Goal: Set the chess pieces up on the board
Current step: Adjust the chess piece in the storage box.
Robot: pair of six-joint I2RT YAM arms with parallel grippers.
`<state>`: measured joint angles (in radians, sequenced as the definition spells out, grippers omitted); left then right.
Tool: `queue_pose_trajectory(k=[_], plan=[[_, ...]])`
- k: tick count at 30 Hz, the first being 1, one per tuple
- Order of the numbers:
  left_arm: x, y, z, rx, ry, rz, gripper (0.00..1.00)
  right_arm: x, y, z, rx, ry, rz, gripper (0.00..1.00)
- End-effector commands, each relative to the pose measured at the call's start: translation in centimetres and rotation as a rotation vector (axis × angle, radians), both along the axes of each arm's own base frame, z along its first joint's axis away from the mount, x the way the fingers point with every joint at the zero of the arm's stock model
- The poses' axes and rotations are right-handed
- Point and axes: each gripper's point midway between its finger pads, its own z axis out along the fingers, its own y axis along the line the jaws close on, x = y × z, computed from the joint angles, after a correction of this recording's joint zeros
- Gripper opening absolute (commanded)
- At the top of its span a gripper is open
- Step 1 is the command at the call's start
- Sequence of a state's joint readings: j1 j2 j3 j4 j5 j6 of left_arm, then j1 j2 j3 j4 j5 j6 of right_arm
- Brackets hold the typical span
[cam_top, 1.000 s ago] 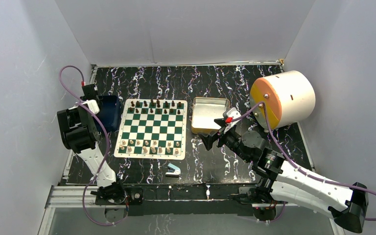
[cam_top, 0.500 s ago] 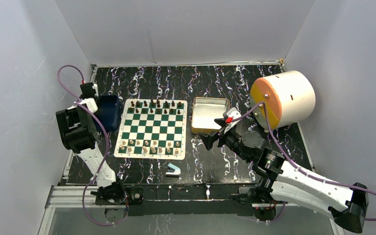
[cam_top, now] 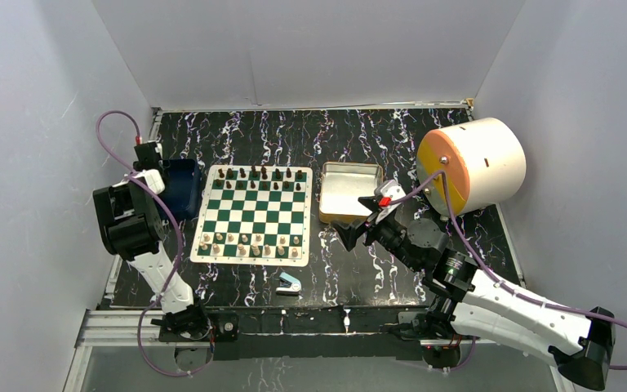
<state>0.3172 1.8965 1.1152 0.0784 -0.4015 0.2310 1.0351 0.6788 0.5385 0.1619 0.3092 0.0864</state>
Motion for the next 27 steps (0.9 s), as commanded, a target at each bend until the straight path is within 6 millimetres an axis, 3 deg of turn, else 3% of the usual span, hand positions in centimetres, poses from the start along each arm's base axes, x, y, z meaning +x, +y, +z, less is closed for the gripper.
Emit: queue_pose_trajectory(k=[1,10,15,27], plan=[[0.6,2.1,2.6,0.125,-0.035,0.03,0.35,0.2,-0.1,3.6,0.087,-0.087,-0.004,0.99],[1.2,2.3,1.0,0.132,0.033,-0.031,0.36,-0.1,0.3,3.3,0.054,-0.096,0.028,0.99],[1.4,1.0,-0.4,0.057,0.042,-0.08,0.33,-0.1,0.1,3.1,0.074,-0.088,0.021,0.99],[1.1,-1.1,-1.5,-0.052,0.063,-0.157,0.15,-0.6,-0.7,3.5,0.092,-0.091,0.016,0.99]])
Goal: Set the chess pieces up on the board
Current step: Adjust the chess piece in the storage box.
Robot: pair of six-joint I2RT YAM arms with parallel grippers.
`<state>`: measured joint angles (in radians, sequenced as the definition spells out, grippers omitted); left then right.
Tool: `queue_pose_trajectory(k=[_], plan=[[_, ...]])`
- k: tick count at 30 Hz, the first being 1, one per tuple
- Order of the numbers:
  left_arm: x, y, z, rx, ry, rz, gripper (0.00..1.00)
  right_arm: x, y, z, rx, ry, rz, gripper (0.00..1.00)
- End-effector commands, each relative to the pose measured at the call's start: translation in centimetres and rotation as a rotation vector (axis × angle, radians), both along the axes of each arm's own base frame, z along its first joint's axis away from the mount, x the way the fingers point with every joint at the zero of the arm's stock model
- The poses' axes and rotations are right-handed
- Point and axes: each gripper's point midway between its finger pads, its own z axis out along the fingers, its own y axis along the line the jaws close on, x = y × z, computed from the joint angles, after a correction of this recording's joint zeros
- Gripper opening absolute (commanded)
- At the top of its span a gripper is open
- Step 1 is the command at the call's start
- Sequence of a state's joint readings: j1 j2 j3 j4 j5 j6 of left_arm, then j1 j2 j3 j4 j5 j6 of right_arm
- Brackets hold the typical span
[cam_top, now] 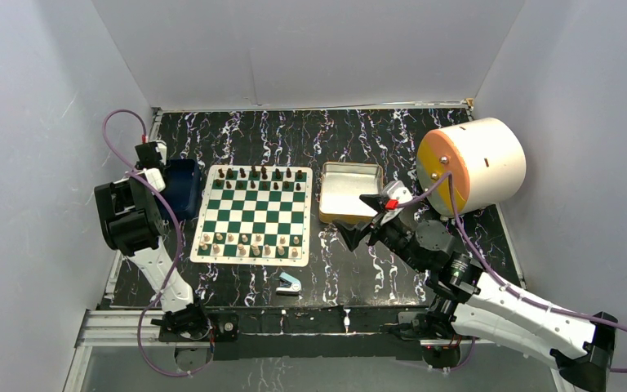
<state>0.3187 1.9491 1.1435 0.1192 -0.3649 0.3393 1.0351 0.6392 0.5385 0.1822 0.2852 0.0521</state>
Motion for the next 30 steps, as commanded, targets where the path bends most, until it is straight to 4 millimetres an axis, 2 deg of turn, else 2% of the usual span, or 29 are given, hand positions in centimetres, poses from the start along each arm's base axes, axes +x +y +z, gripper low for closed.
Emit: queue_pose_trajectory(k=[1,5,7,11,19,24,30], plan=[[-0.1,-1.7,-0.5,-0.095,0.023,-0.072,0.15,-0.2,-0.5,1.9,0.066,-0.034,-0.007,0.99],[0.8,-2.1,1.2,-0.111,-0.029,-0.099,0.15,-0.2,-0.7,1.9,0.07,-0.033,-0.009,0.99],[0.9,-1.1,2.5,-0.057,-0.05,-0.053,0.17,-0.3,-0.7,2.0,0.072,-0.034,-0.007,0.99],[1.0,1.4,4.8,0.086,-0.091,0.024,0.28,-0.4,-0.7,2.1,0.073,-0.037,-0.001,0.99],[1.4,2.4,5.0,0.142,-0.078,0.026,0.33,-0.5,-0.7,2.1,0.082,-0.034,0.001,0.99],[1.3,3.3,5.2,0.184,-0.064,0.063,0.28,-0.5,-0.8,1.9,0.077,-0.036,0.0,0.99],[1.5,3.2,4.0,0.177,-0.042,0.041,0.27,-0.5,-0.9,1.8,0.077,-0.035,-0.001,0.99]])
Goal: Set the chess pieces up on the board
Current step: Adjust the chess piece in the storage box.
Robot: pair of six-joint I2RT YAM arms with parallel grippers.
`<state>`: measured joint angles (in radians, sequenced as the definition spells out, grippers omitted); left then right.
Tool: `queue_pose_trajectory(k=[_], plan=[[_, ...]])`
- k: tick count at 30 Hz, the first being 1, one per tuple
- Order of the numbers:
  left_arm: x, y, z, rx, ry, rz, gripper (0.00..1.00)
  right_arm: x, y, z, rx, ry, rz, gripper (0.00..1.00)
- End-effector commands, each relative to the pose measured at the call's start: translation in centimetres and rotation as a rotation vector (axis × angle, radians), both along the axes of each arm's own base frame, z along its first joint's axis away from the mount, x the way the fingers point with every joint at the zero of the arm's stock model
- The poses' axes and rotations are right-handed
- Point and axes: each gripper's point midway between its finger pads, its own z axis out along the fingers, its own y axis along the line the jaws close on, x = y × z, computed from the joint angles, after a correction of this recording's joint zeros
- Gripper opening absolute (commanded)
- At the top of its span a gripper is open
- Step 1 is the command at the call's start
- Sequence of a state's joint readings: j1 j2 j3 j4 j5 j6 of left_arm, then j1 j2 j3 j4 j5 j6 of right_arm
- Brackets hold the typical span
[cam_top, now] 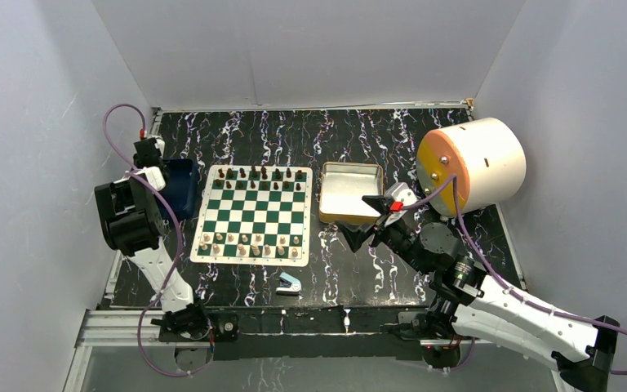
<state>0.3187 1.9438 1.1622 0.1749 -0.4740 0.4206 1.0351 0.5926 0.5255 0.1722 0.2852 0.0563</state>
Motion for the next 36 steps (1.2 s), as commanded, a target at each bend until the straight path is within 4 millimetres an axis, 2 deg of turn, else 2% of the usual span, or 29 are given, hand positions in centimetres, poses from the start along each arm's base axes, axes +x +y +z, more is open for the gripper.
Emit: queue_pose_trajectory(k=[1,6,11,17,24,31,36], plan=[[1.2,0.8,1.2,0.031,-0.037,0.007,0.27,-0.1,-0.3,1.3,0.05,-0.025,-0.003,0.99],[0.9,0.4,-1.1,-0.009,0.01,-0.001,0.25,-0.1,-0.4,1.3,0.059,-0.027,-0.005,0.99],[0.2,-0.3,-3.0,-0.048,0.047,-0.004,0.18,0.0,-0.5,1.2,0.056,-0.025,-0.011,0.99],[1.0,-2.8,-4.2,-0.178,0.046,-0.115,0.11,0.0,-0.6,1.2,0.06,-0.028,-0.018,0.99],[1.1,-4.7,-4.0,-0.278,0.008,-0.152,0.09,0.0,-0.4,1.2,0.068,-0.026,-0.013,0.99],[0.7,-6.5,-2.0,-0.353,-0.035,-0.176,0.11,0.1,-0.4,1.7,0.066,-0.039,-0.015,0.99],[-1.1,-6.8,-1.6,-0.423,0.007,-0.047,0.11,0.1,-0.1,2.1,0.072,-0.039,-0.004,0.99]])
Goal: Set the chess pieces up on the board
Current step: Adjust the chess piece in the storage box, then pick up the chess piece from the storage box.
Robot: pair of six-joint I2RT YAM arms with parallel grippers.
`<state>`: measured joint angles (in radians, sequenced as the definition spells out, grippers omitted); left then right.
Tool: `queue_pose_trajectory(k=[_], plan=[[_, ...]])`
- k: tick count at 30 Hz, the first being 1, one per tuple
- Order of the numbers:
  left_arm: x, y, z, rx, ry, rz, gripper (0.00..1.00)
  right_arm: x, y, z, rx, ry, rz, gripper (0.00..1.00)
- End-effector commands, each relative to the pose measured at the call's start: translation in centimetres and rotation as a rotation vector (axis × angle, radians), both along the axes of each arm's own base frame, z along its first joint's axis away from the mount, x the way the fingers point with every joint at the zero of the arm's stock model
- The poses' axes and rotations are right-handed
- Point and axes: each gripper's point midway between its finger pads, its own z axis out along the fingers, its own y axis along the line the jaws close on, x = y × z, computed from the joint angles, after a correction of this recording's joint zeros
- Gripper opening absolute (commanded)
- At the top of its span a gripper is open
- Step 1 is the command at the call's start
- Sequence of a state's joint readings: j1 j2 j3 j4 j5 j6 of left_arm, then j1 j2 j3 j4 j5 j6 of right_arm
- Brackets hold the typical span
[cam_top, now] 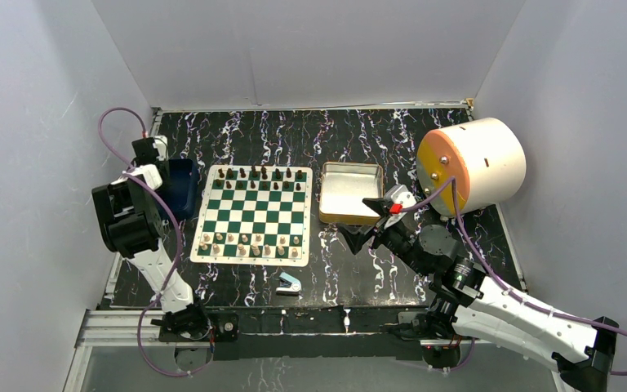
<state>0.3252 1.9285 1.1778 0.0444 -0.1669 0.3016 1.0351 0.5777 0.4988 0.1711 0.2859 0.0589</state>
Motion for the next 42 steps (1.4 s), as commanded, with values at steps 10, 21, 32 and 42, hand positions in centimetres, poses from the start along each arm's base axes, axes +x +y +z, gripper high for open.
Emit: queue_pose_trajectory(k=[10,21,32,42], plan=[[-2.6,-3.3,3.9,-0.207,-0.044,0.157,0.06,-0.3,1.2,3.3,0.104,0.048,0.03,0.99],[-5.2,-2.8,2.1,-0.193,-0.039,0.31,0.2,-0.8,1.4,4.2,0.087,0.087,0.059,0.99],[-2.2,-0.7,6.2,-0.135,-0.176,0.363,0.39,-0.8,1.6,4.1,0.088,0.098,0.06,0.99],[0.2,-0.3,4.0,-0.157,-0.146,0.359,0.41,-0.4,2.1,4.6,0.08,0.084,0.057,0.99]])
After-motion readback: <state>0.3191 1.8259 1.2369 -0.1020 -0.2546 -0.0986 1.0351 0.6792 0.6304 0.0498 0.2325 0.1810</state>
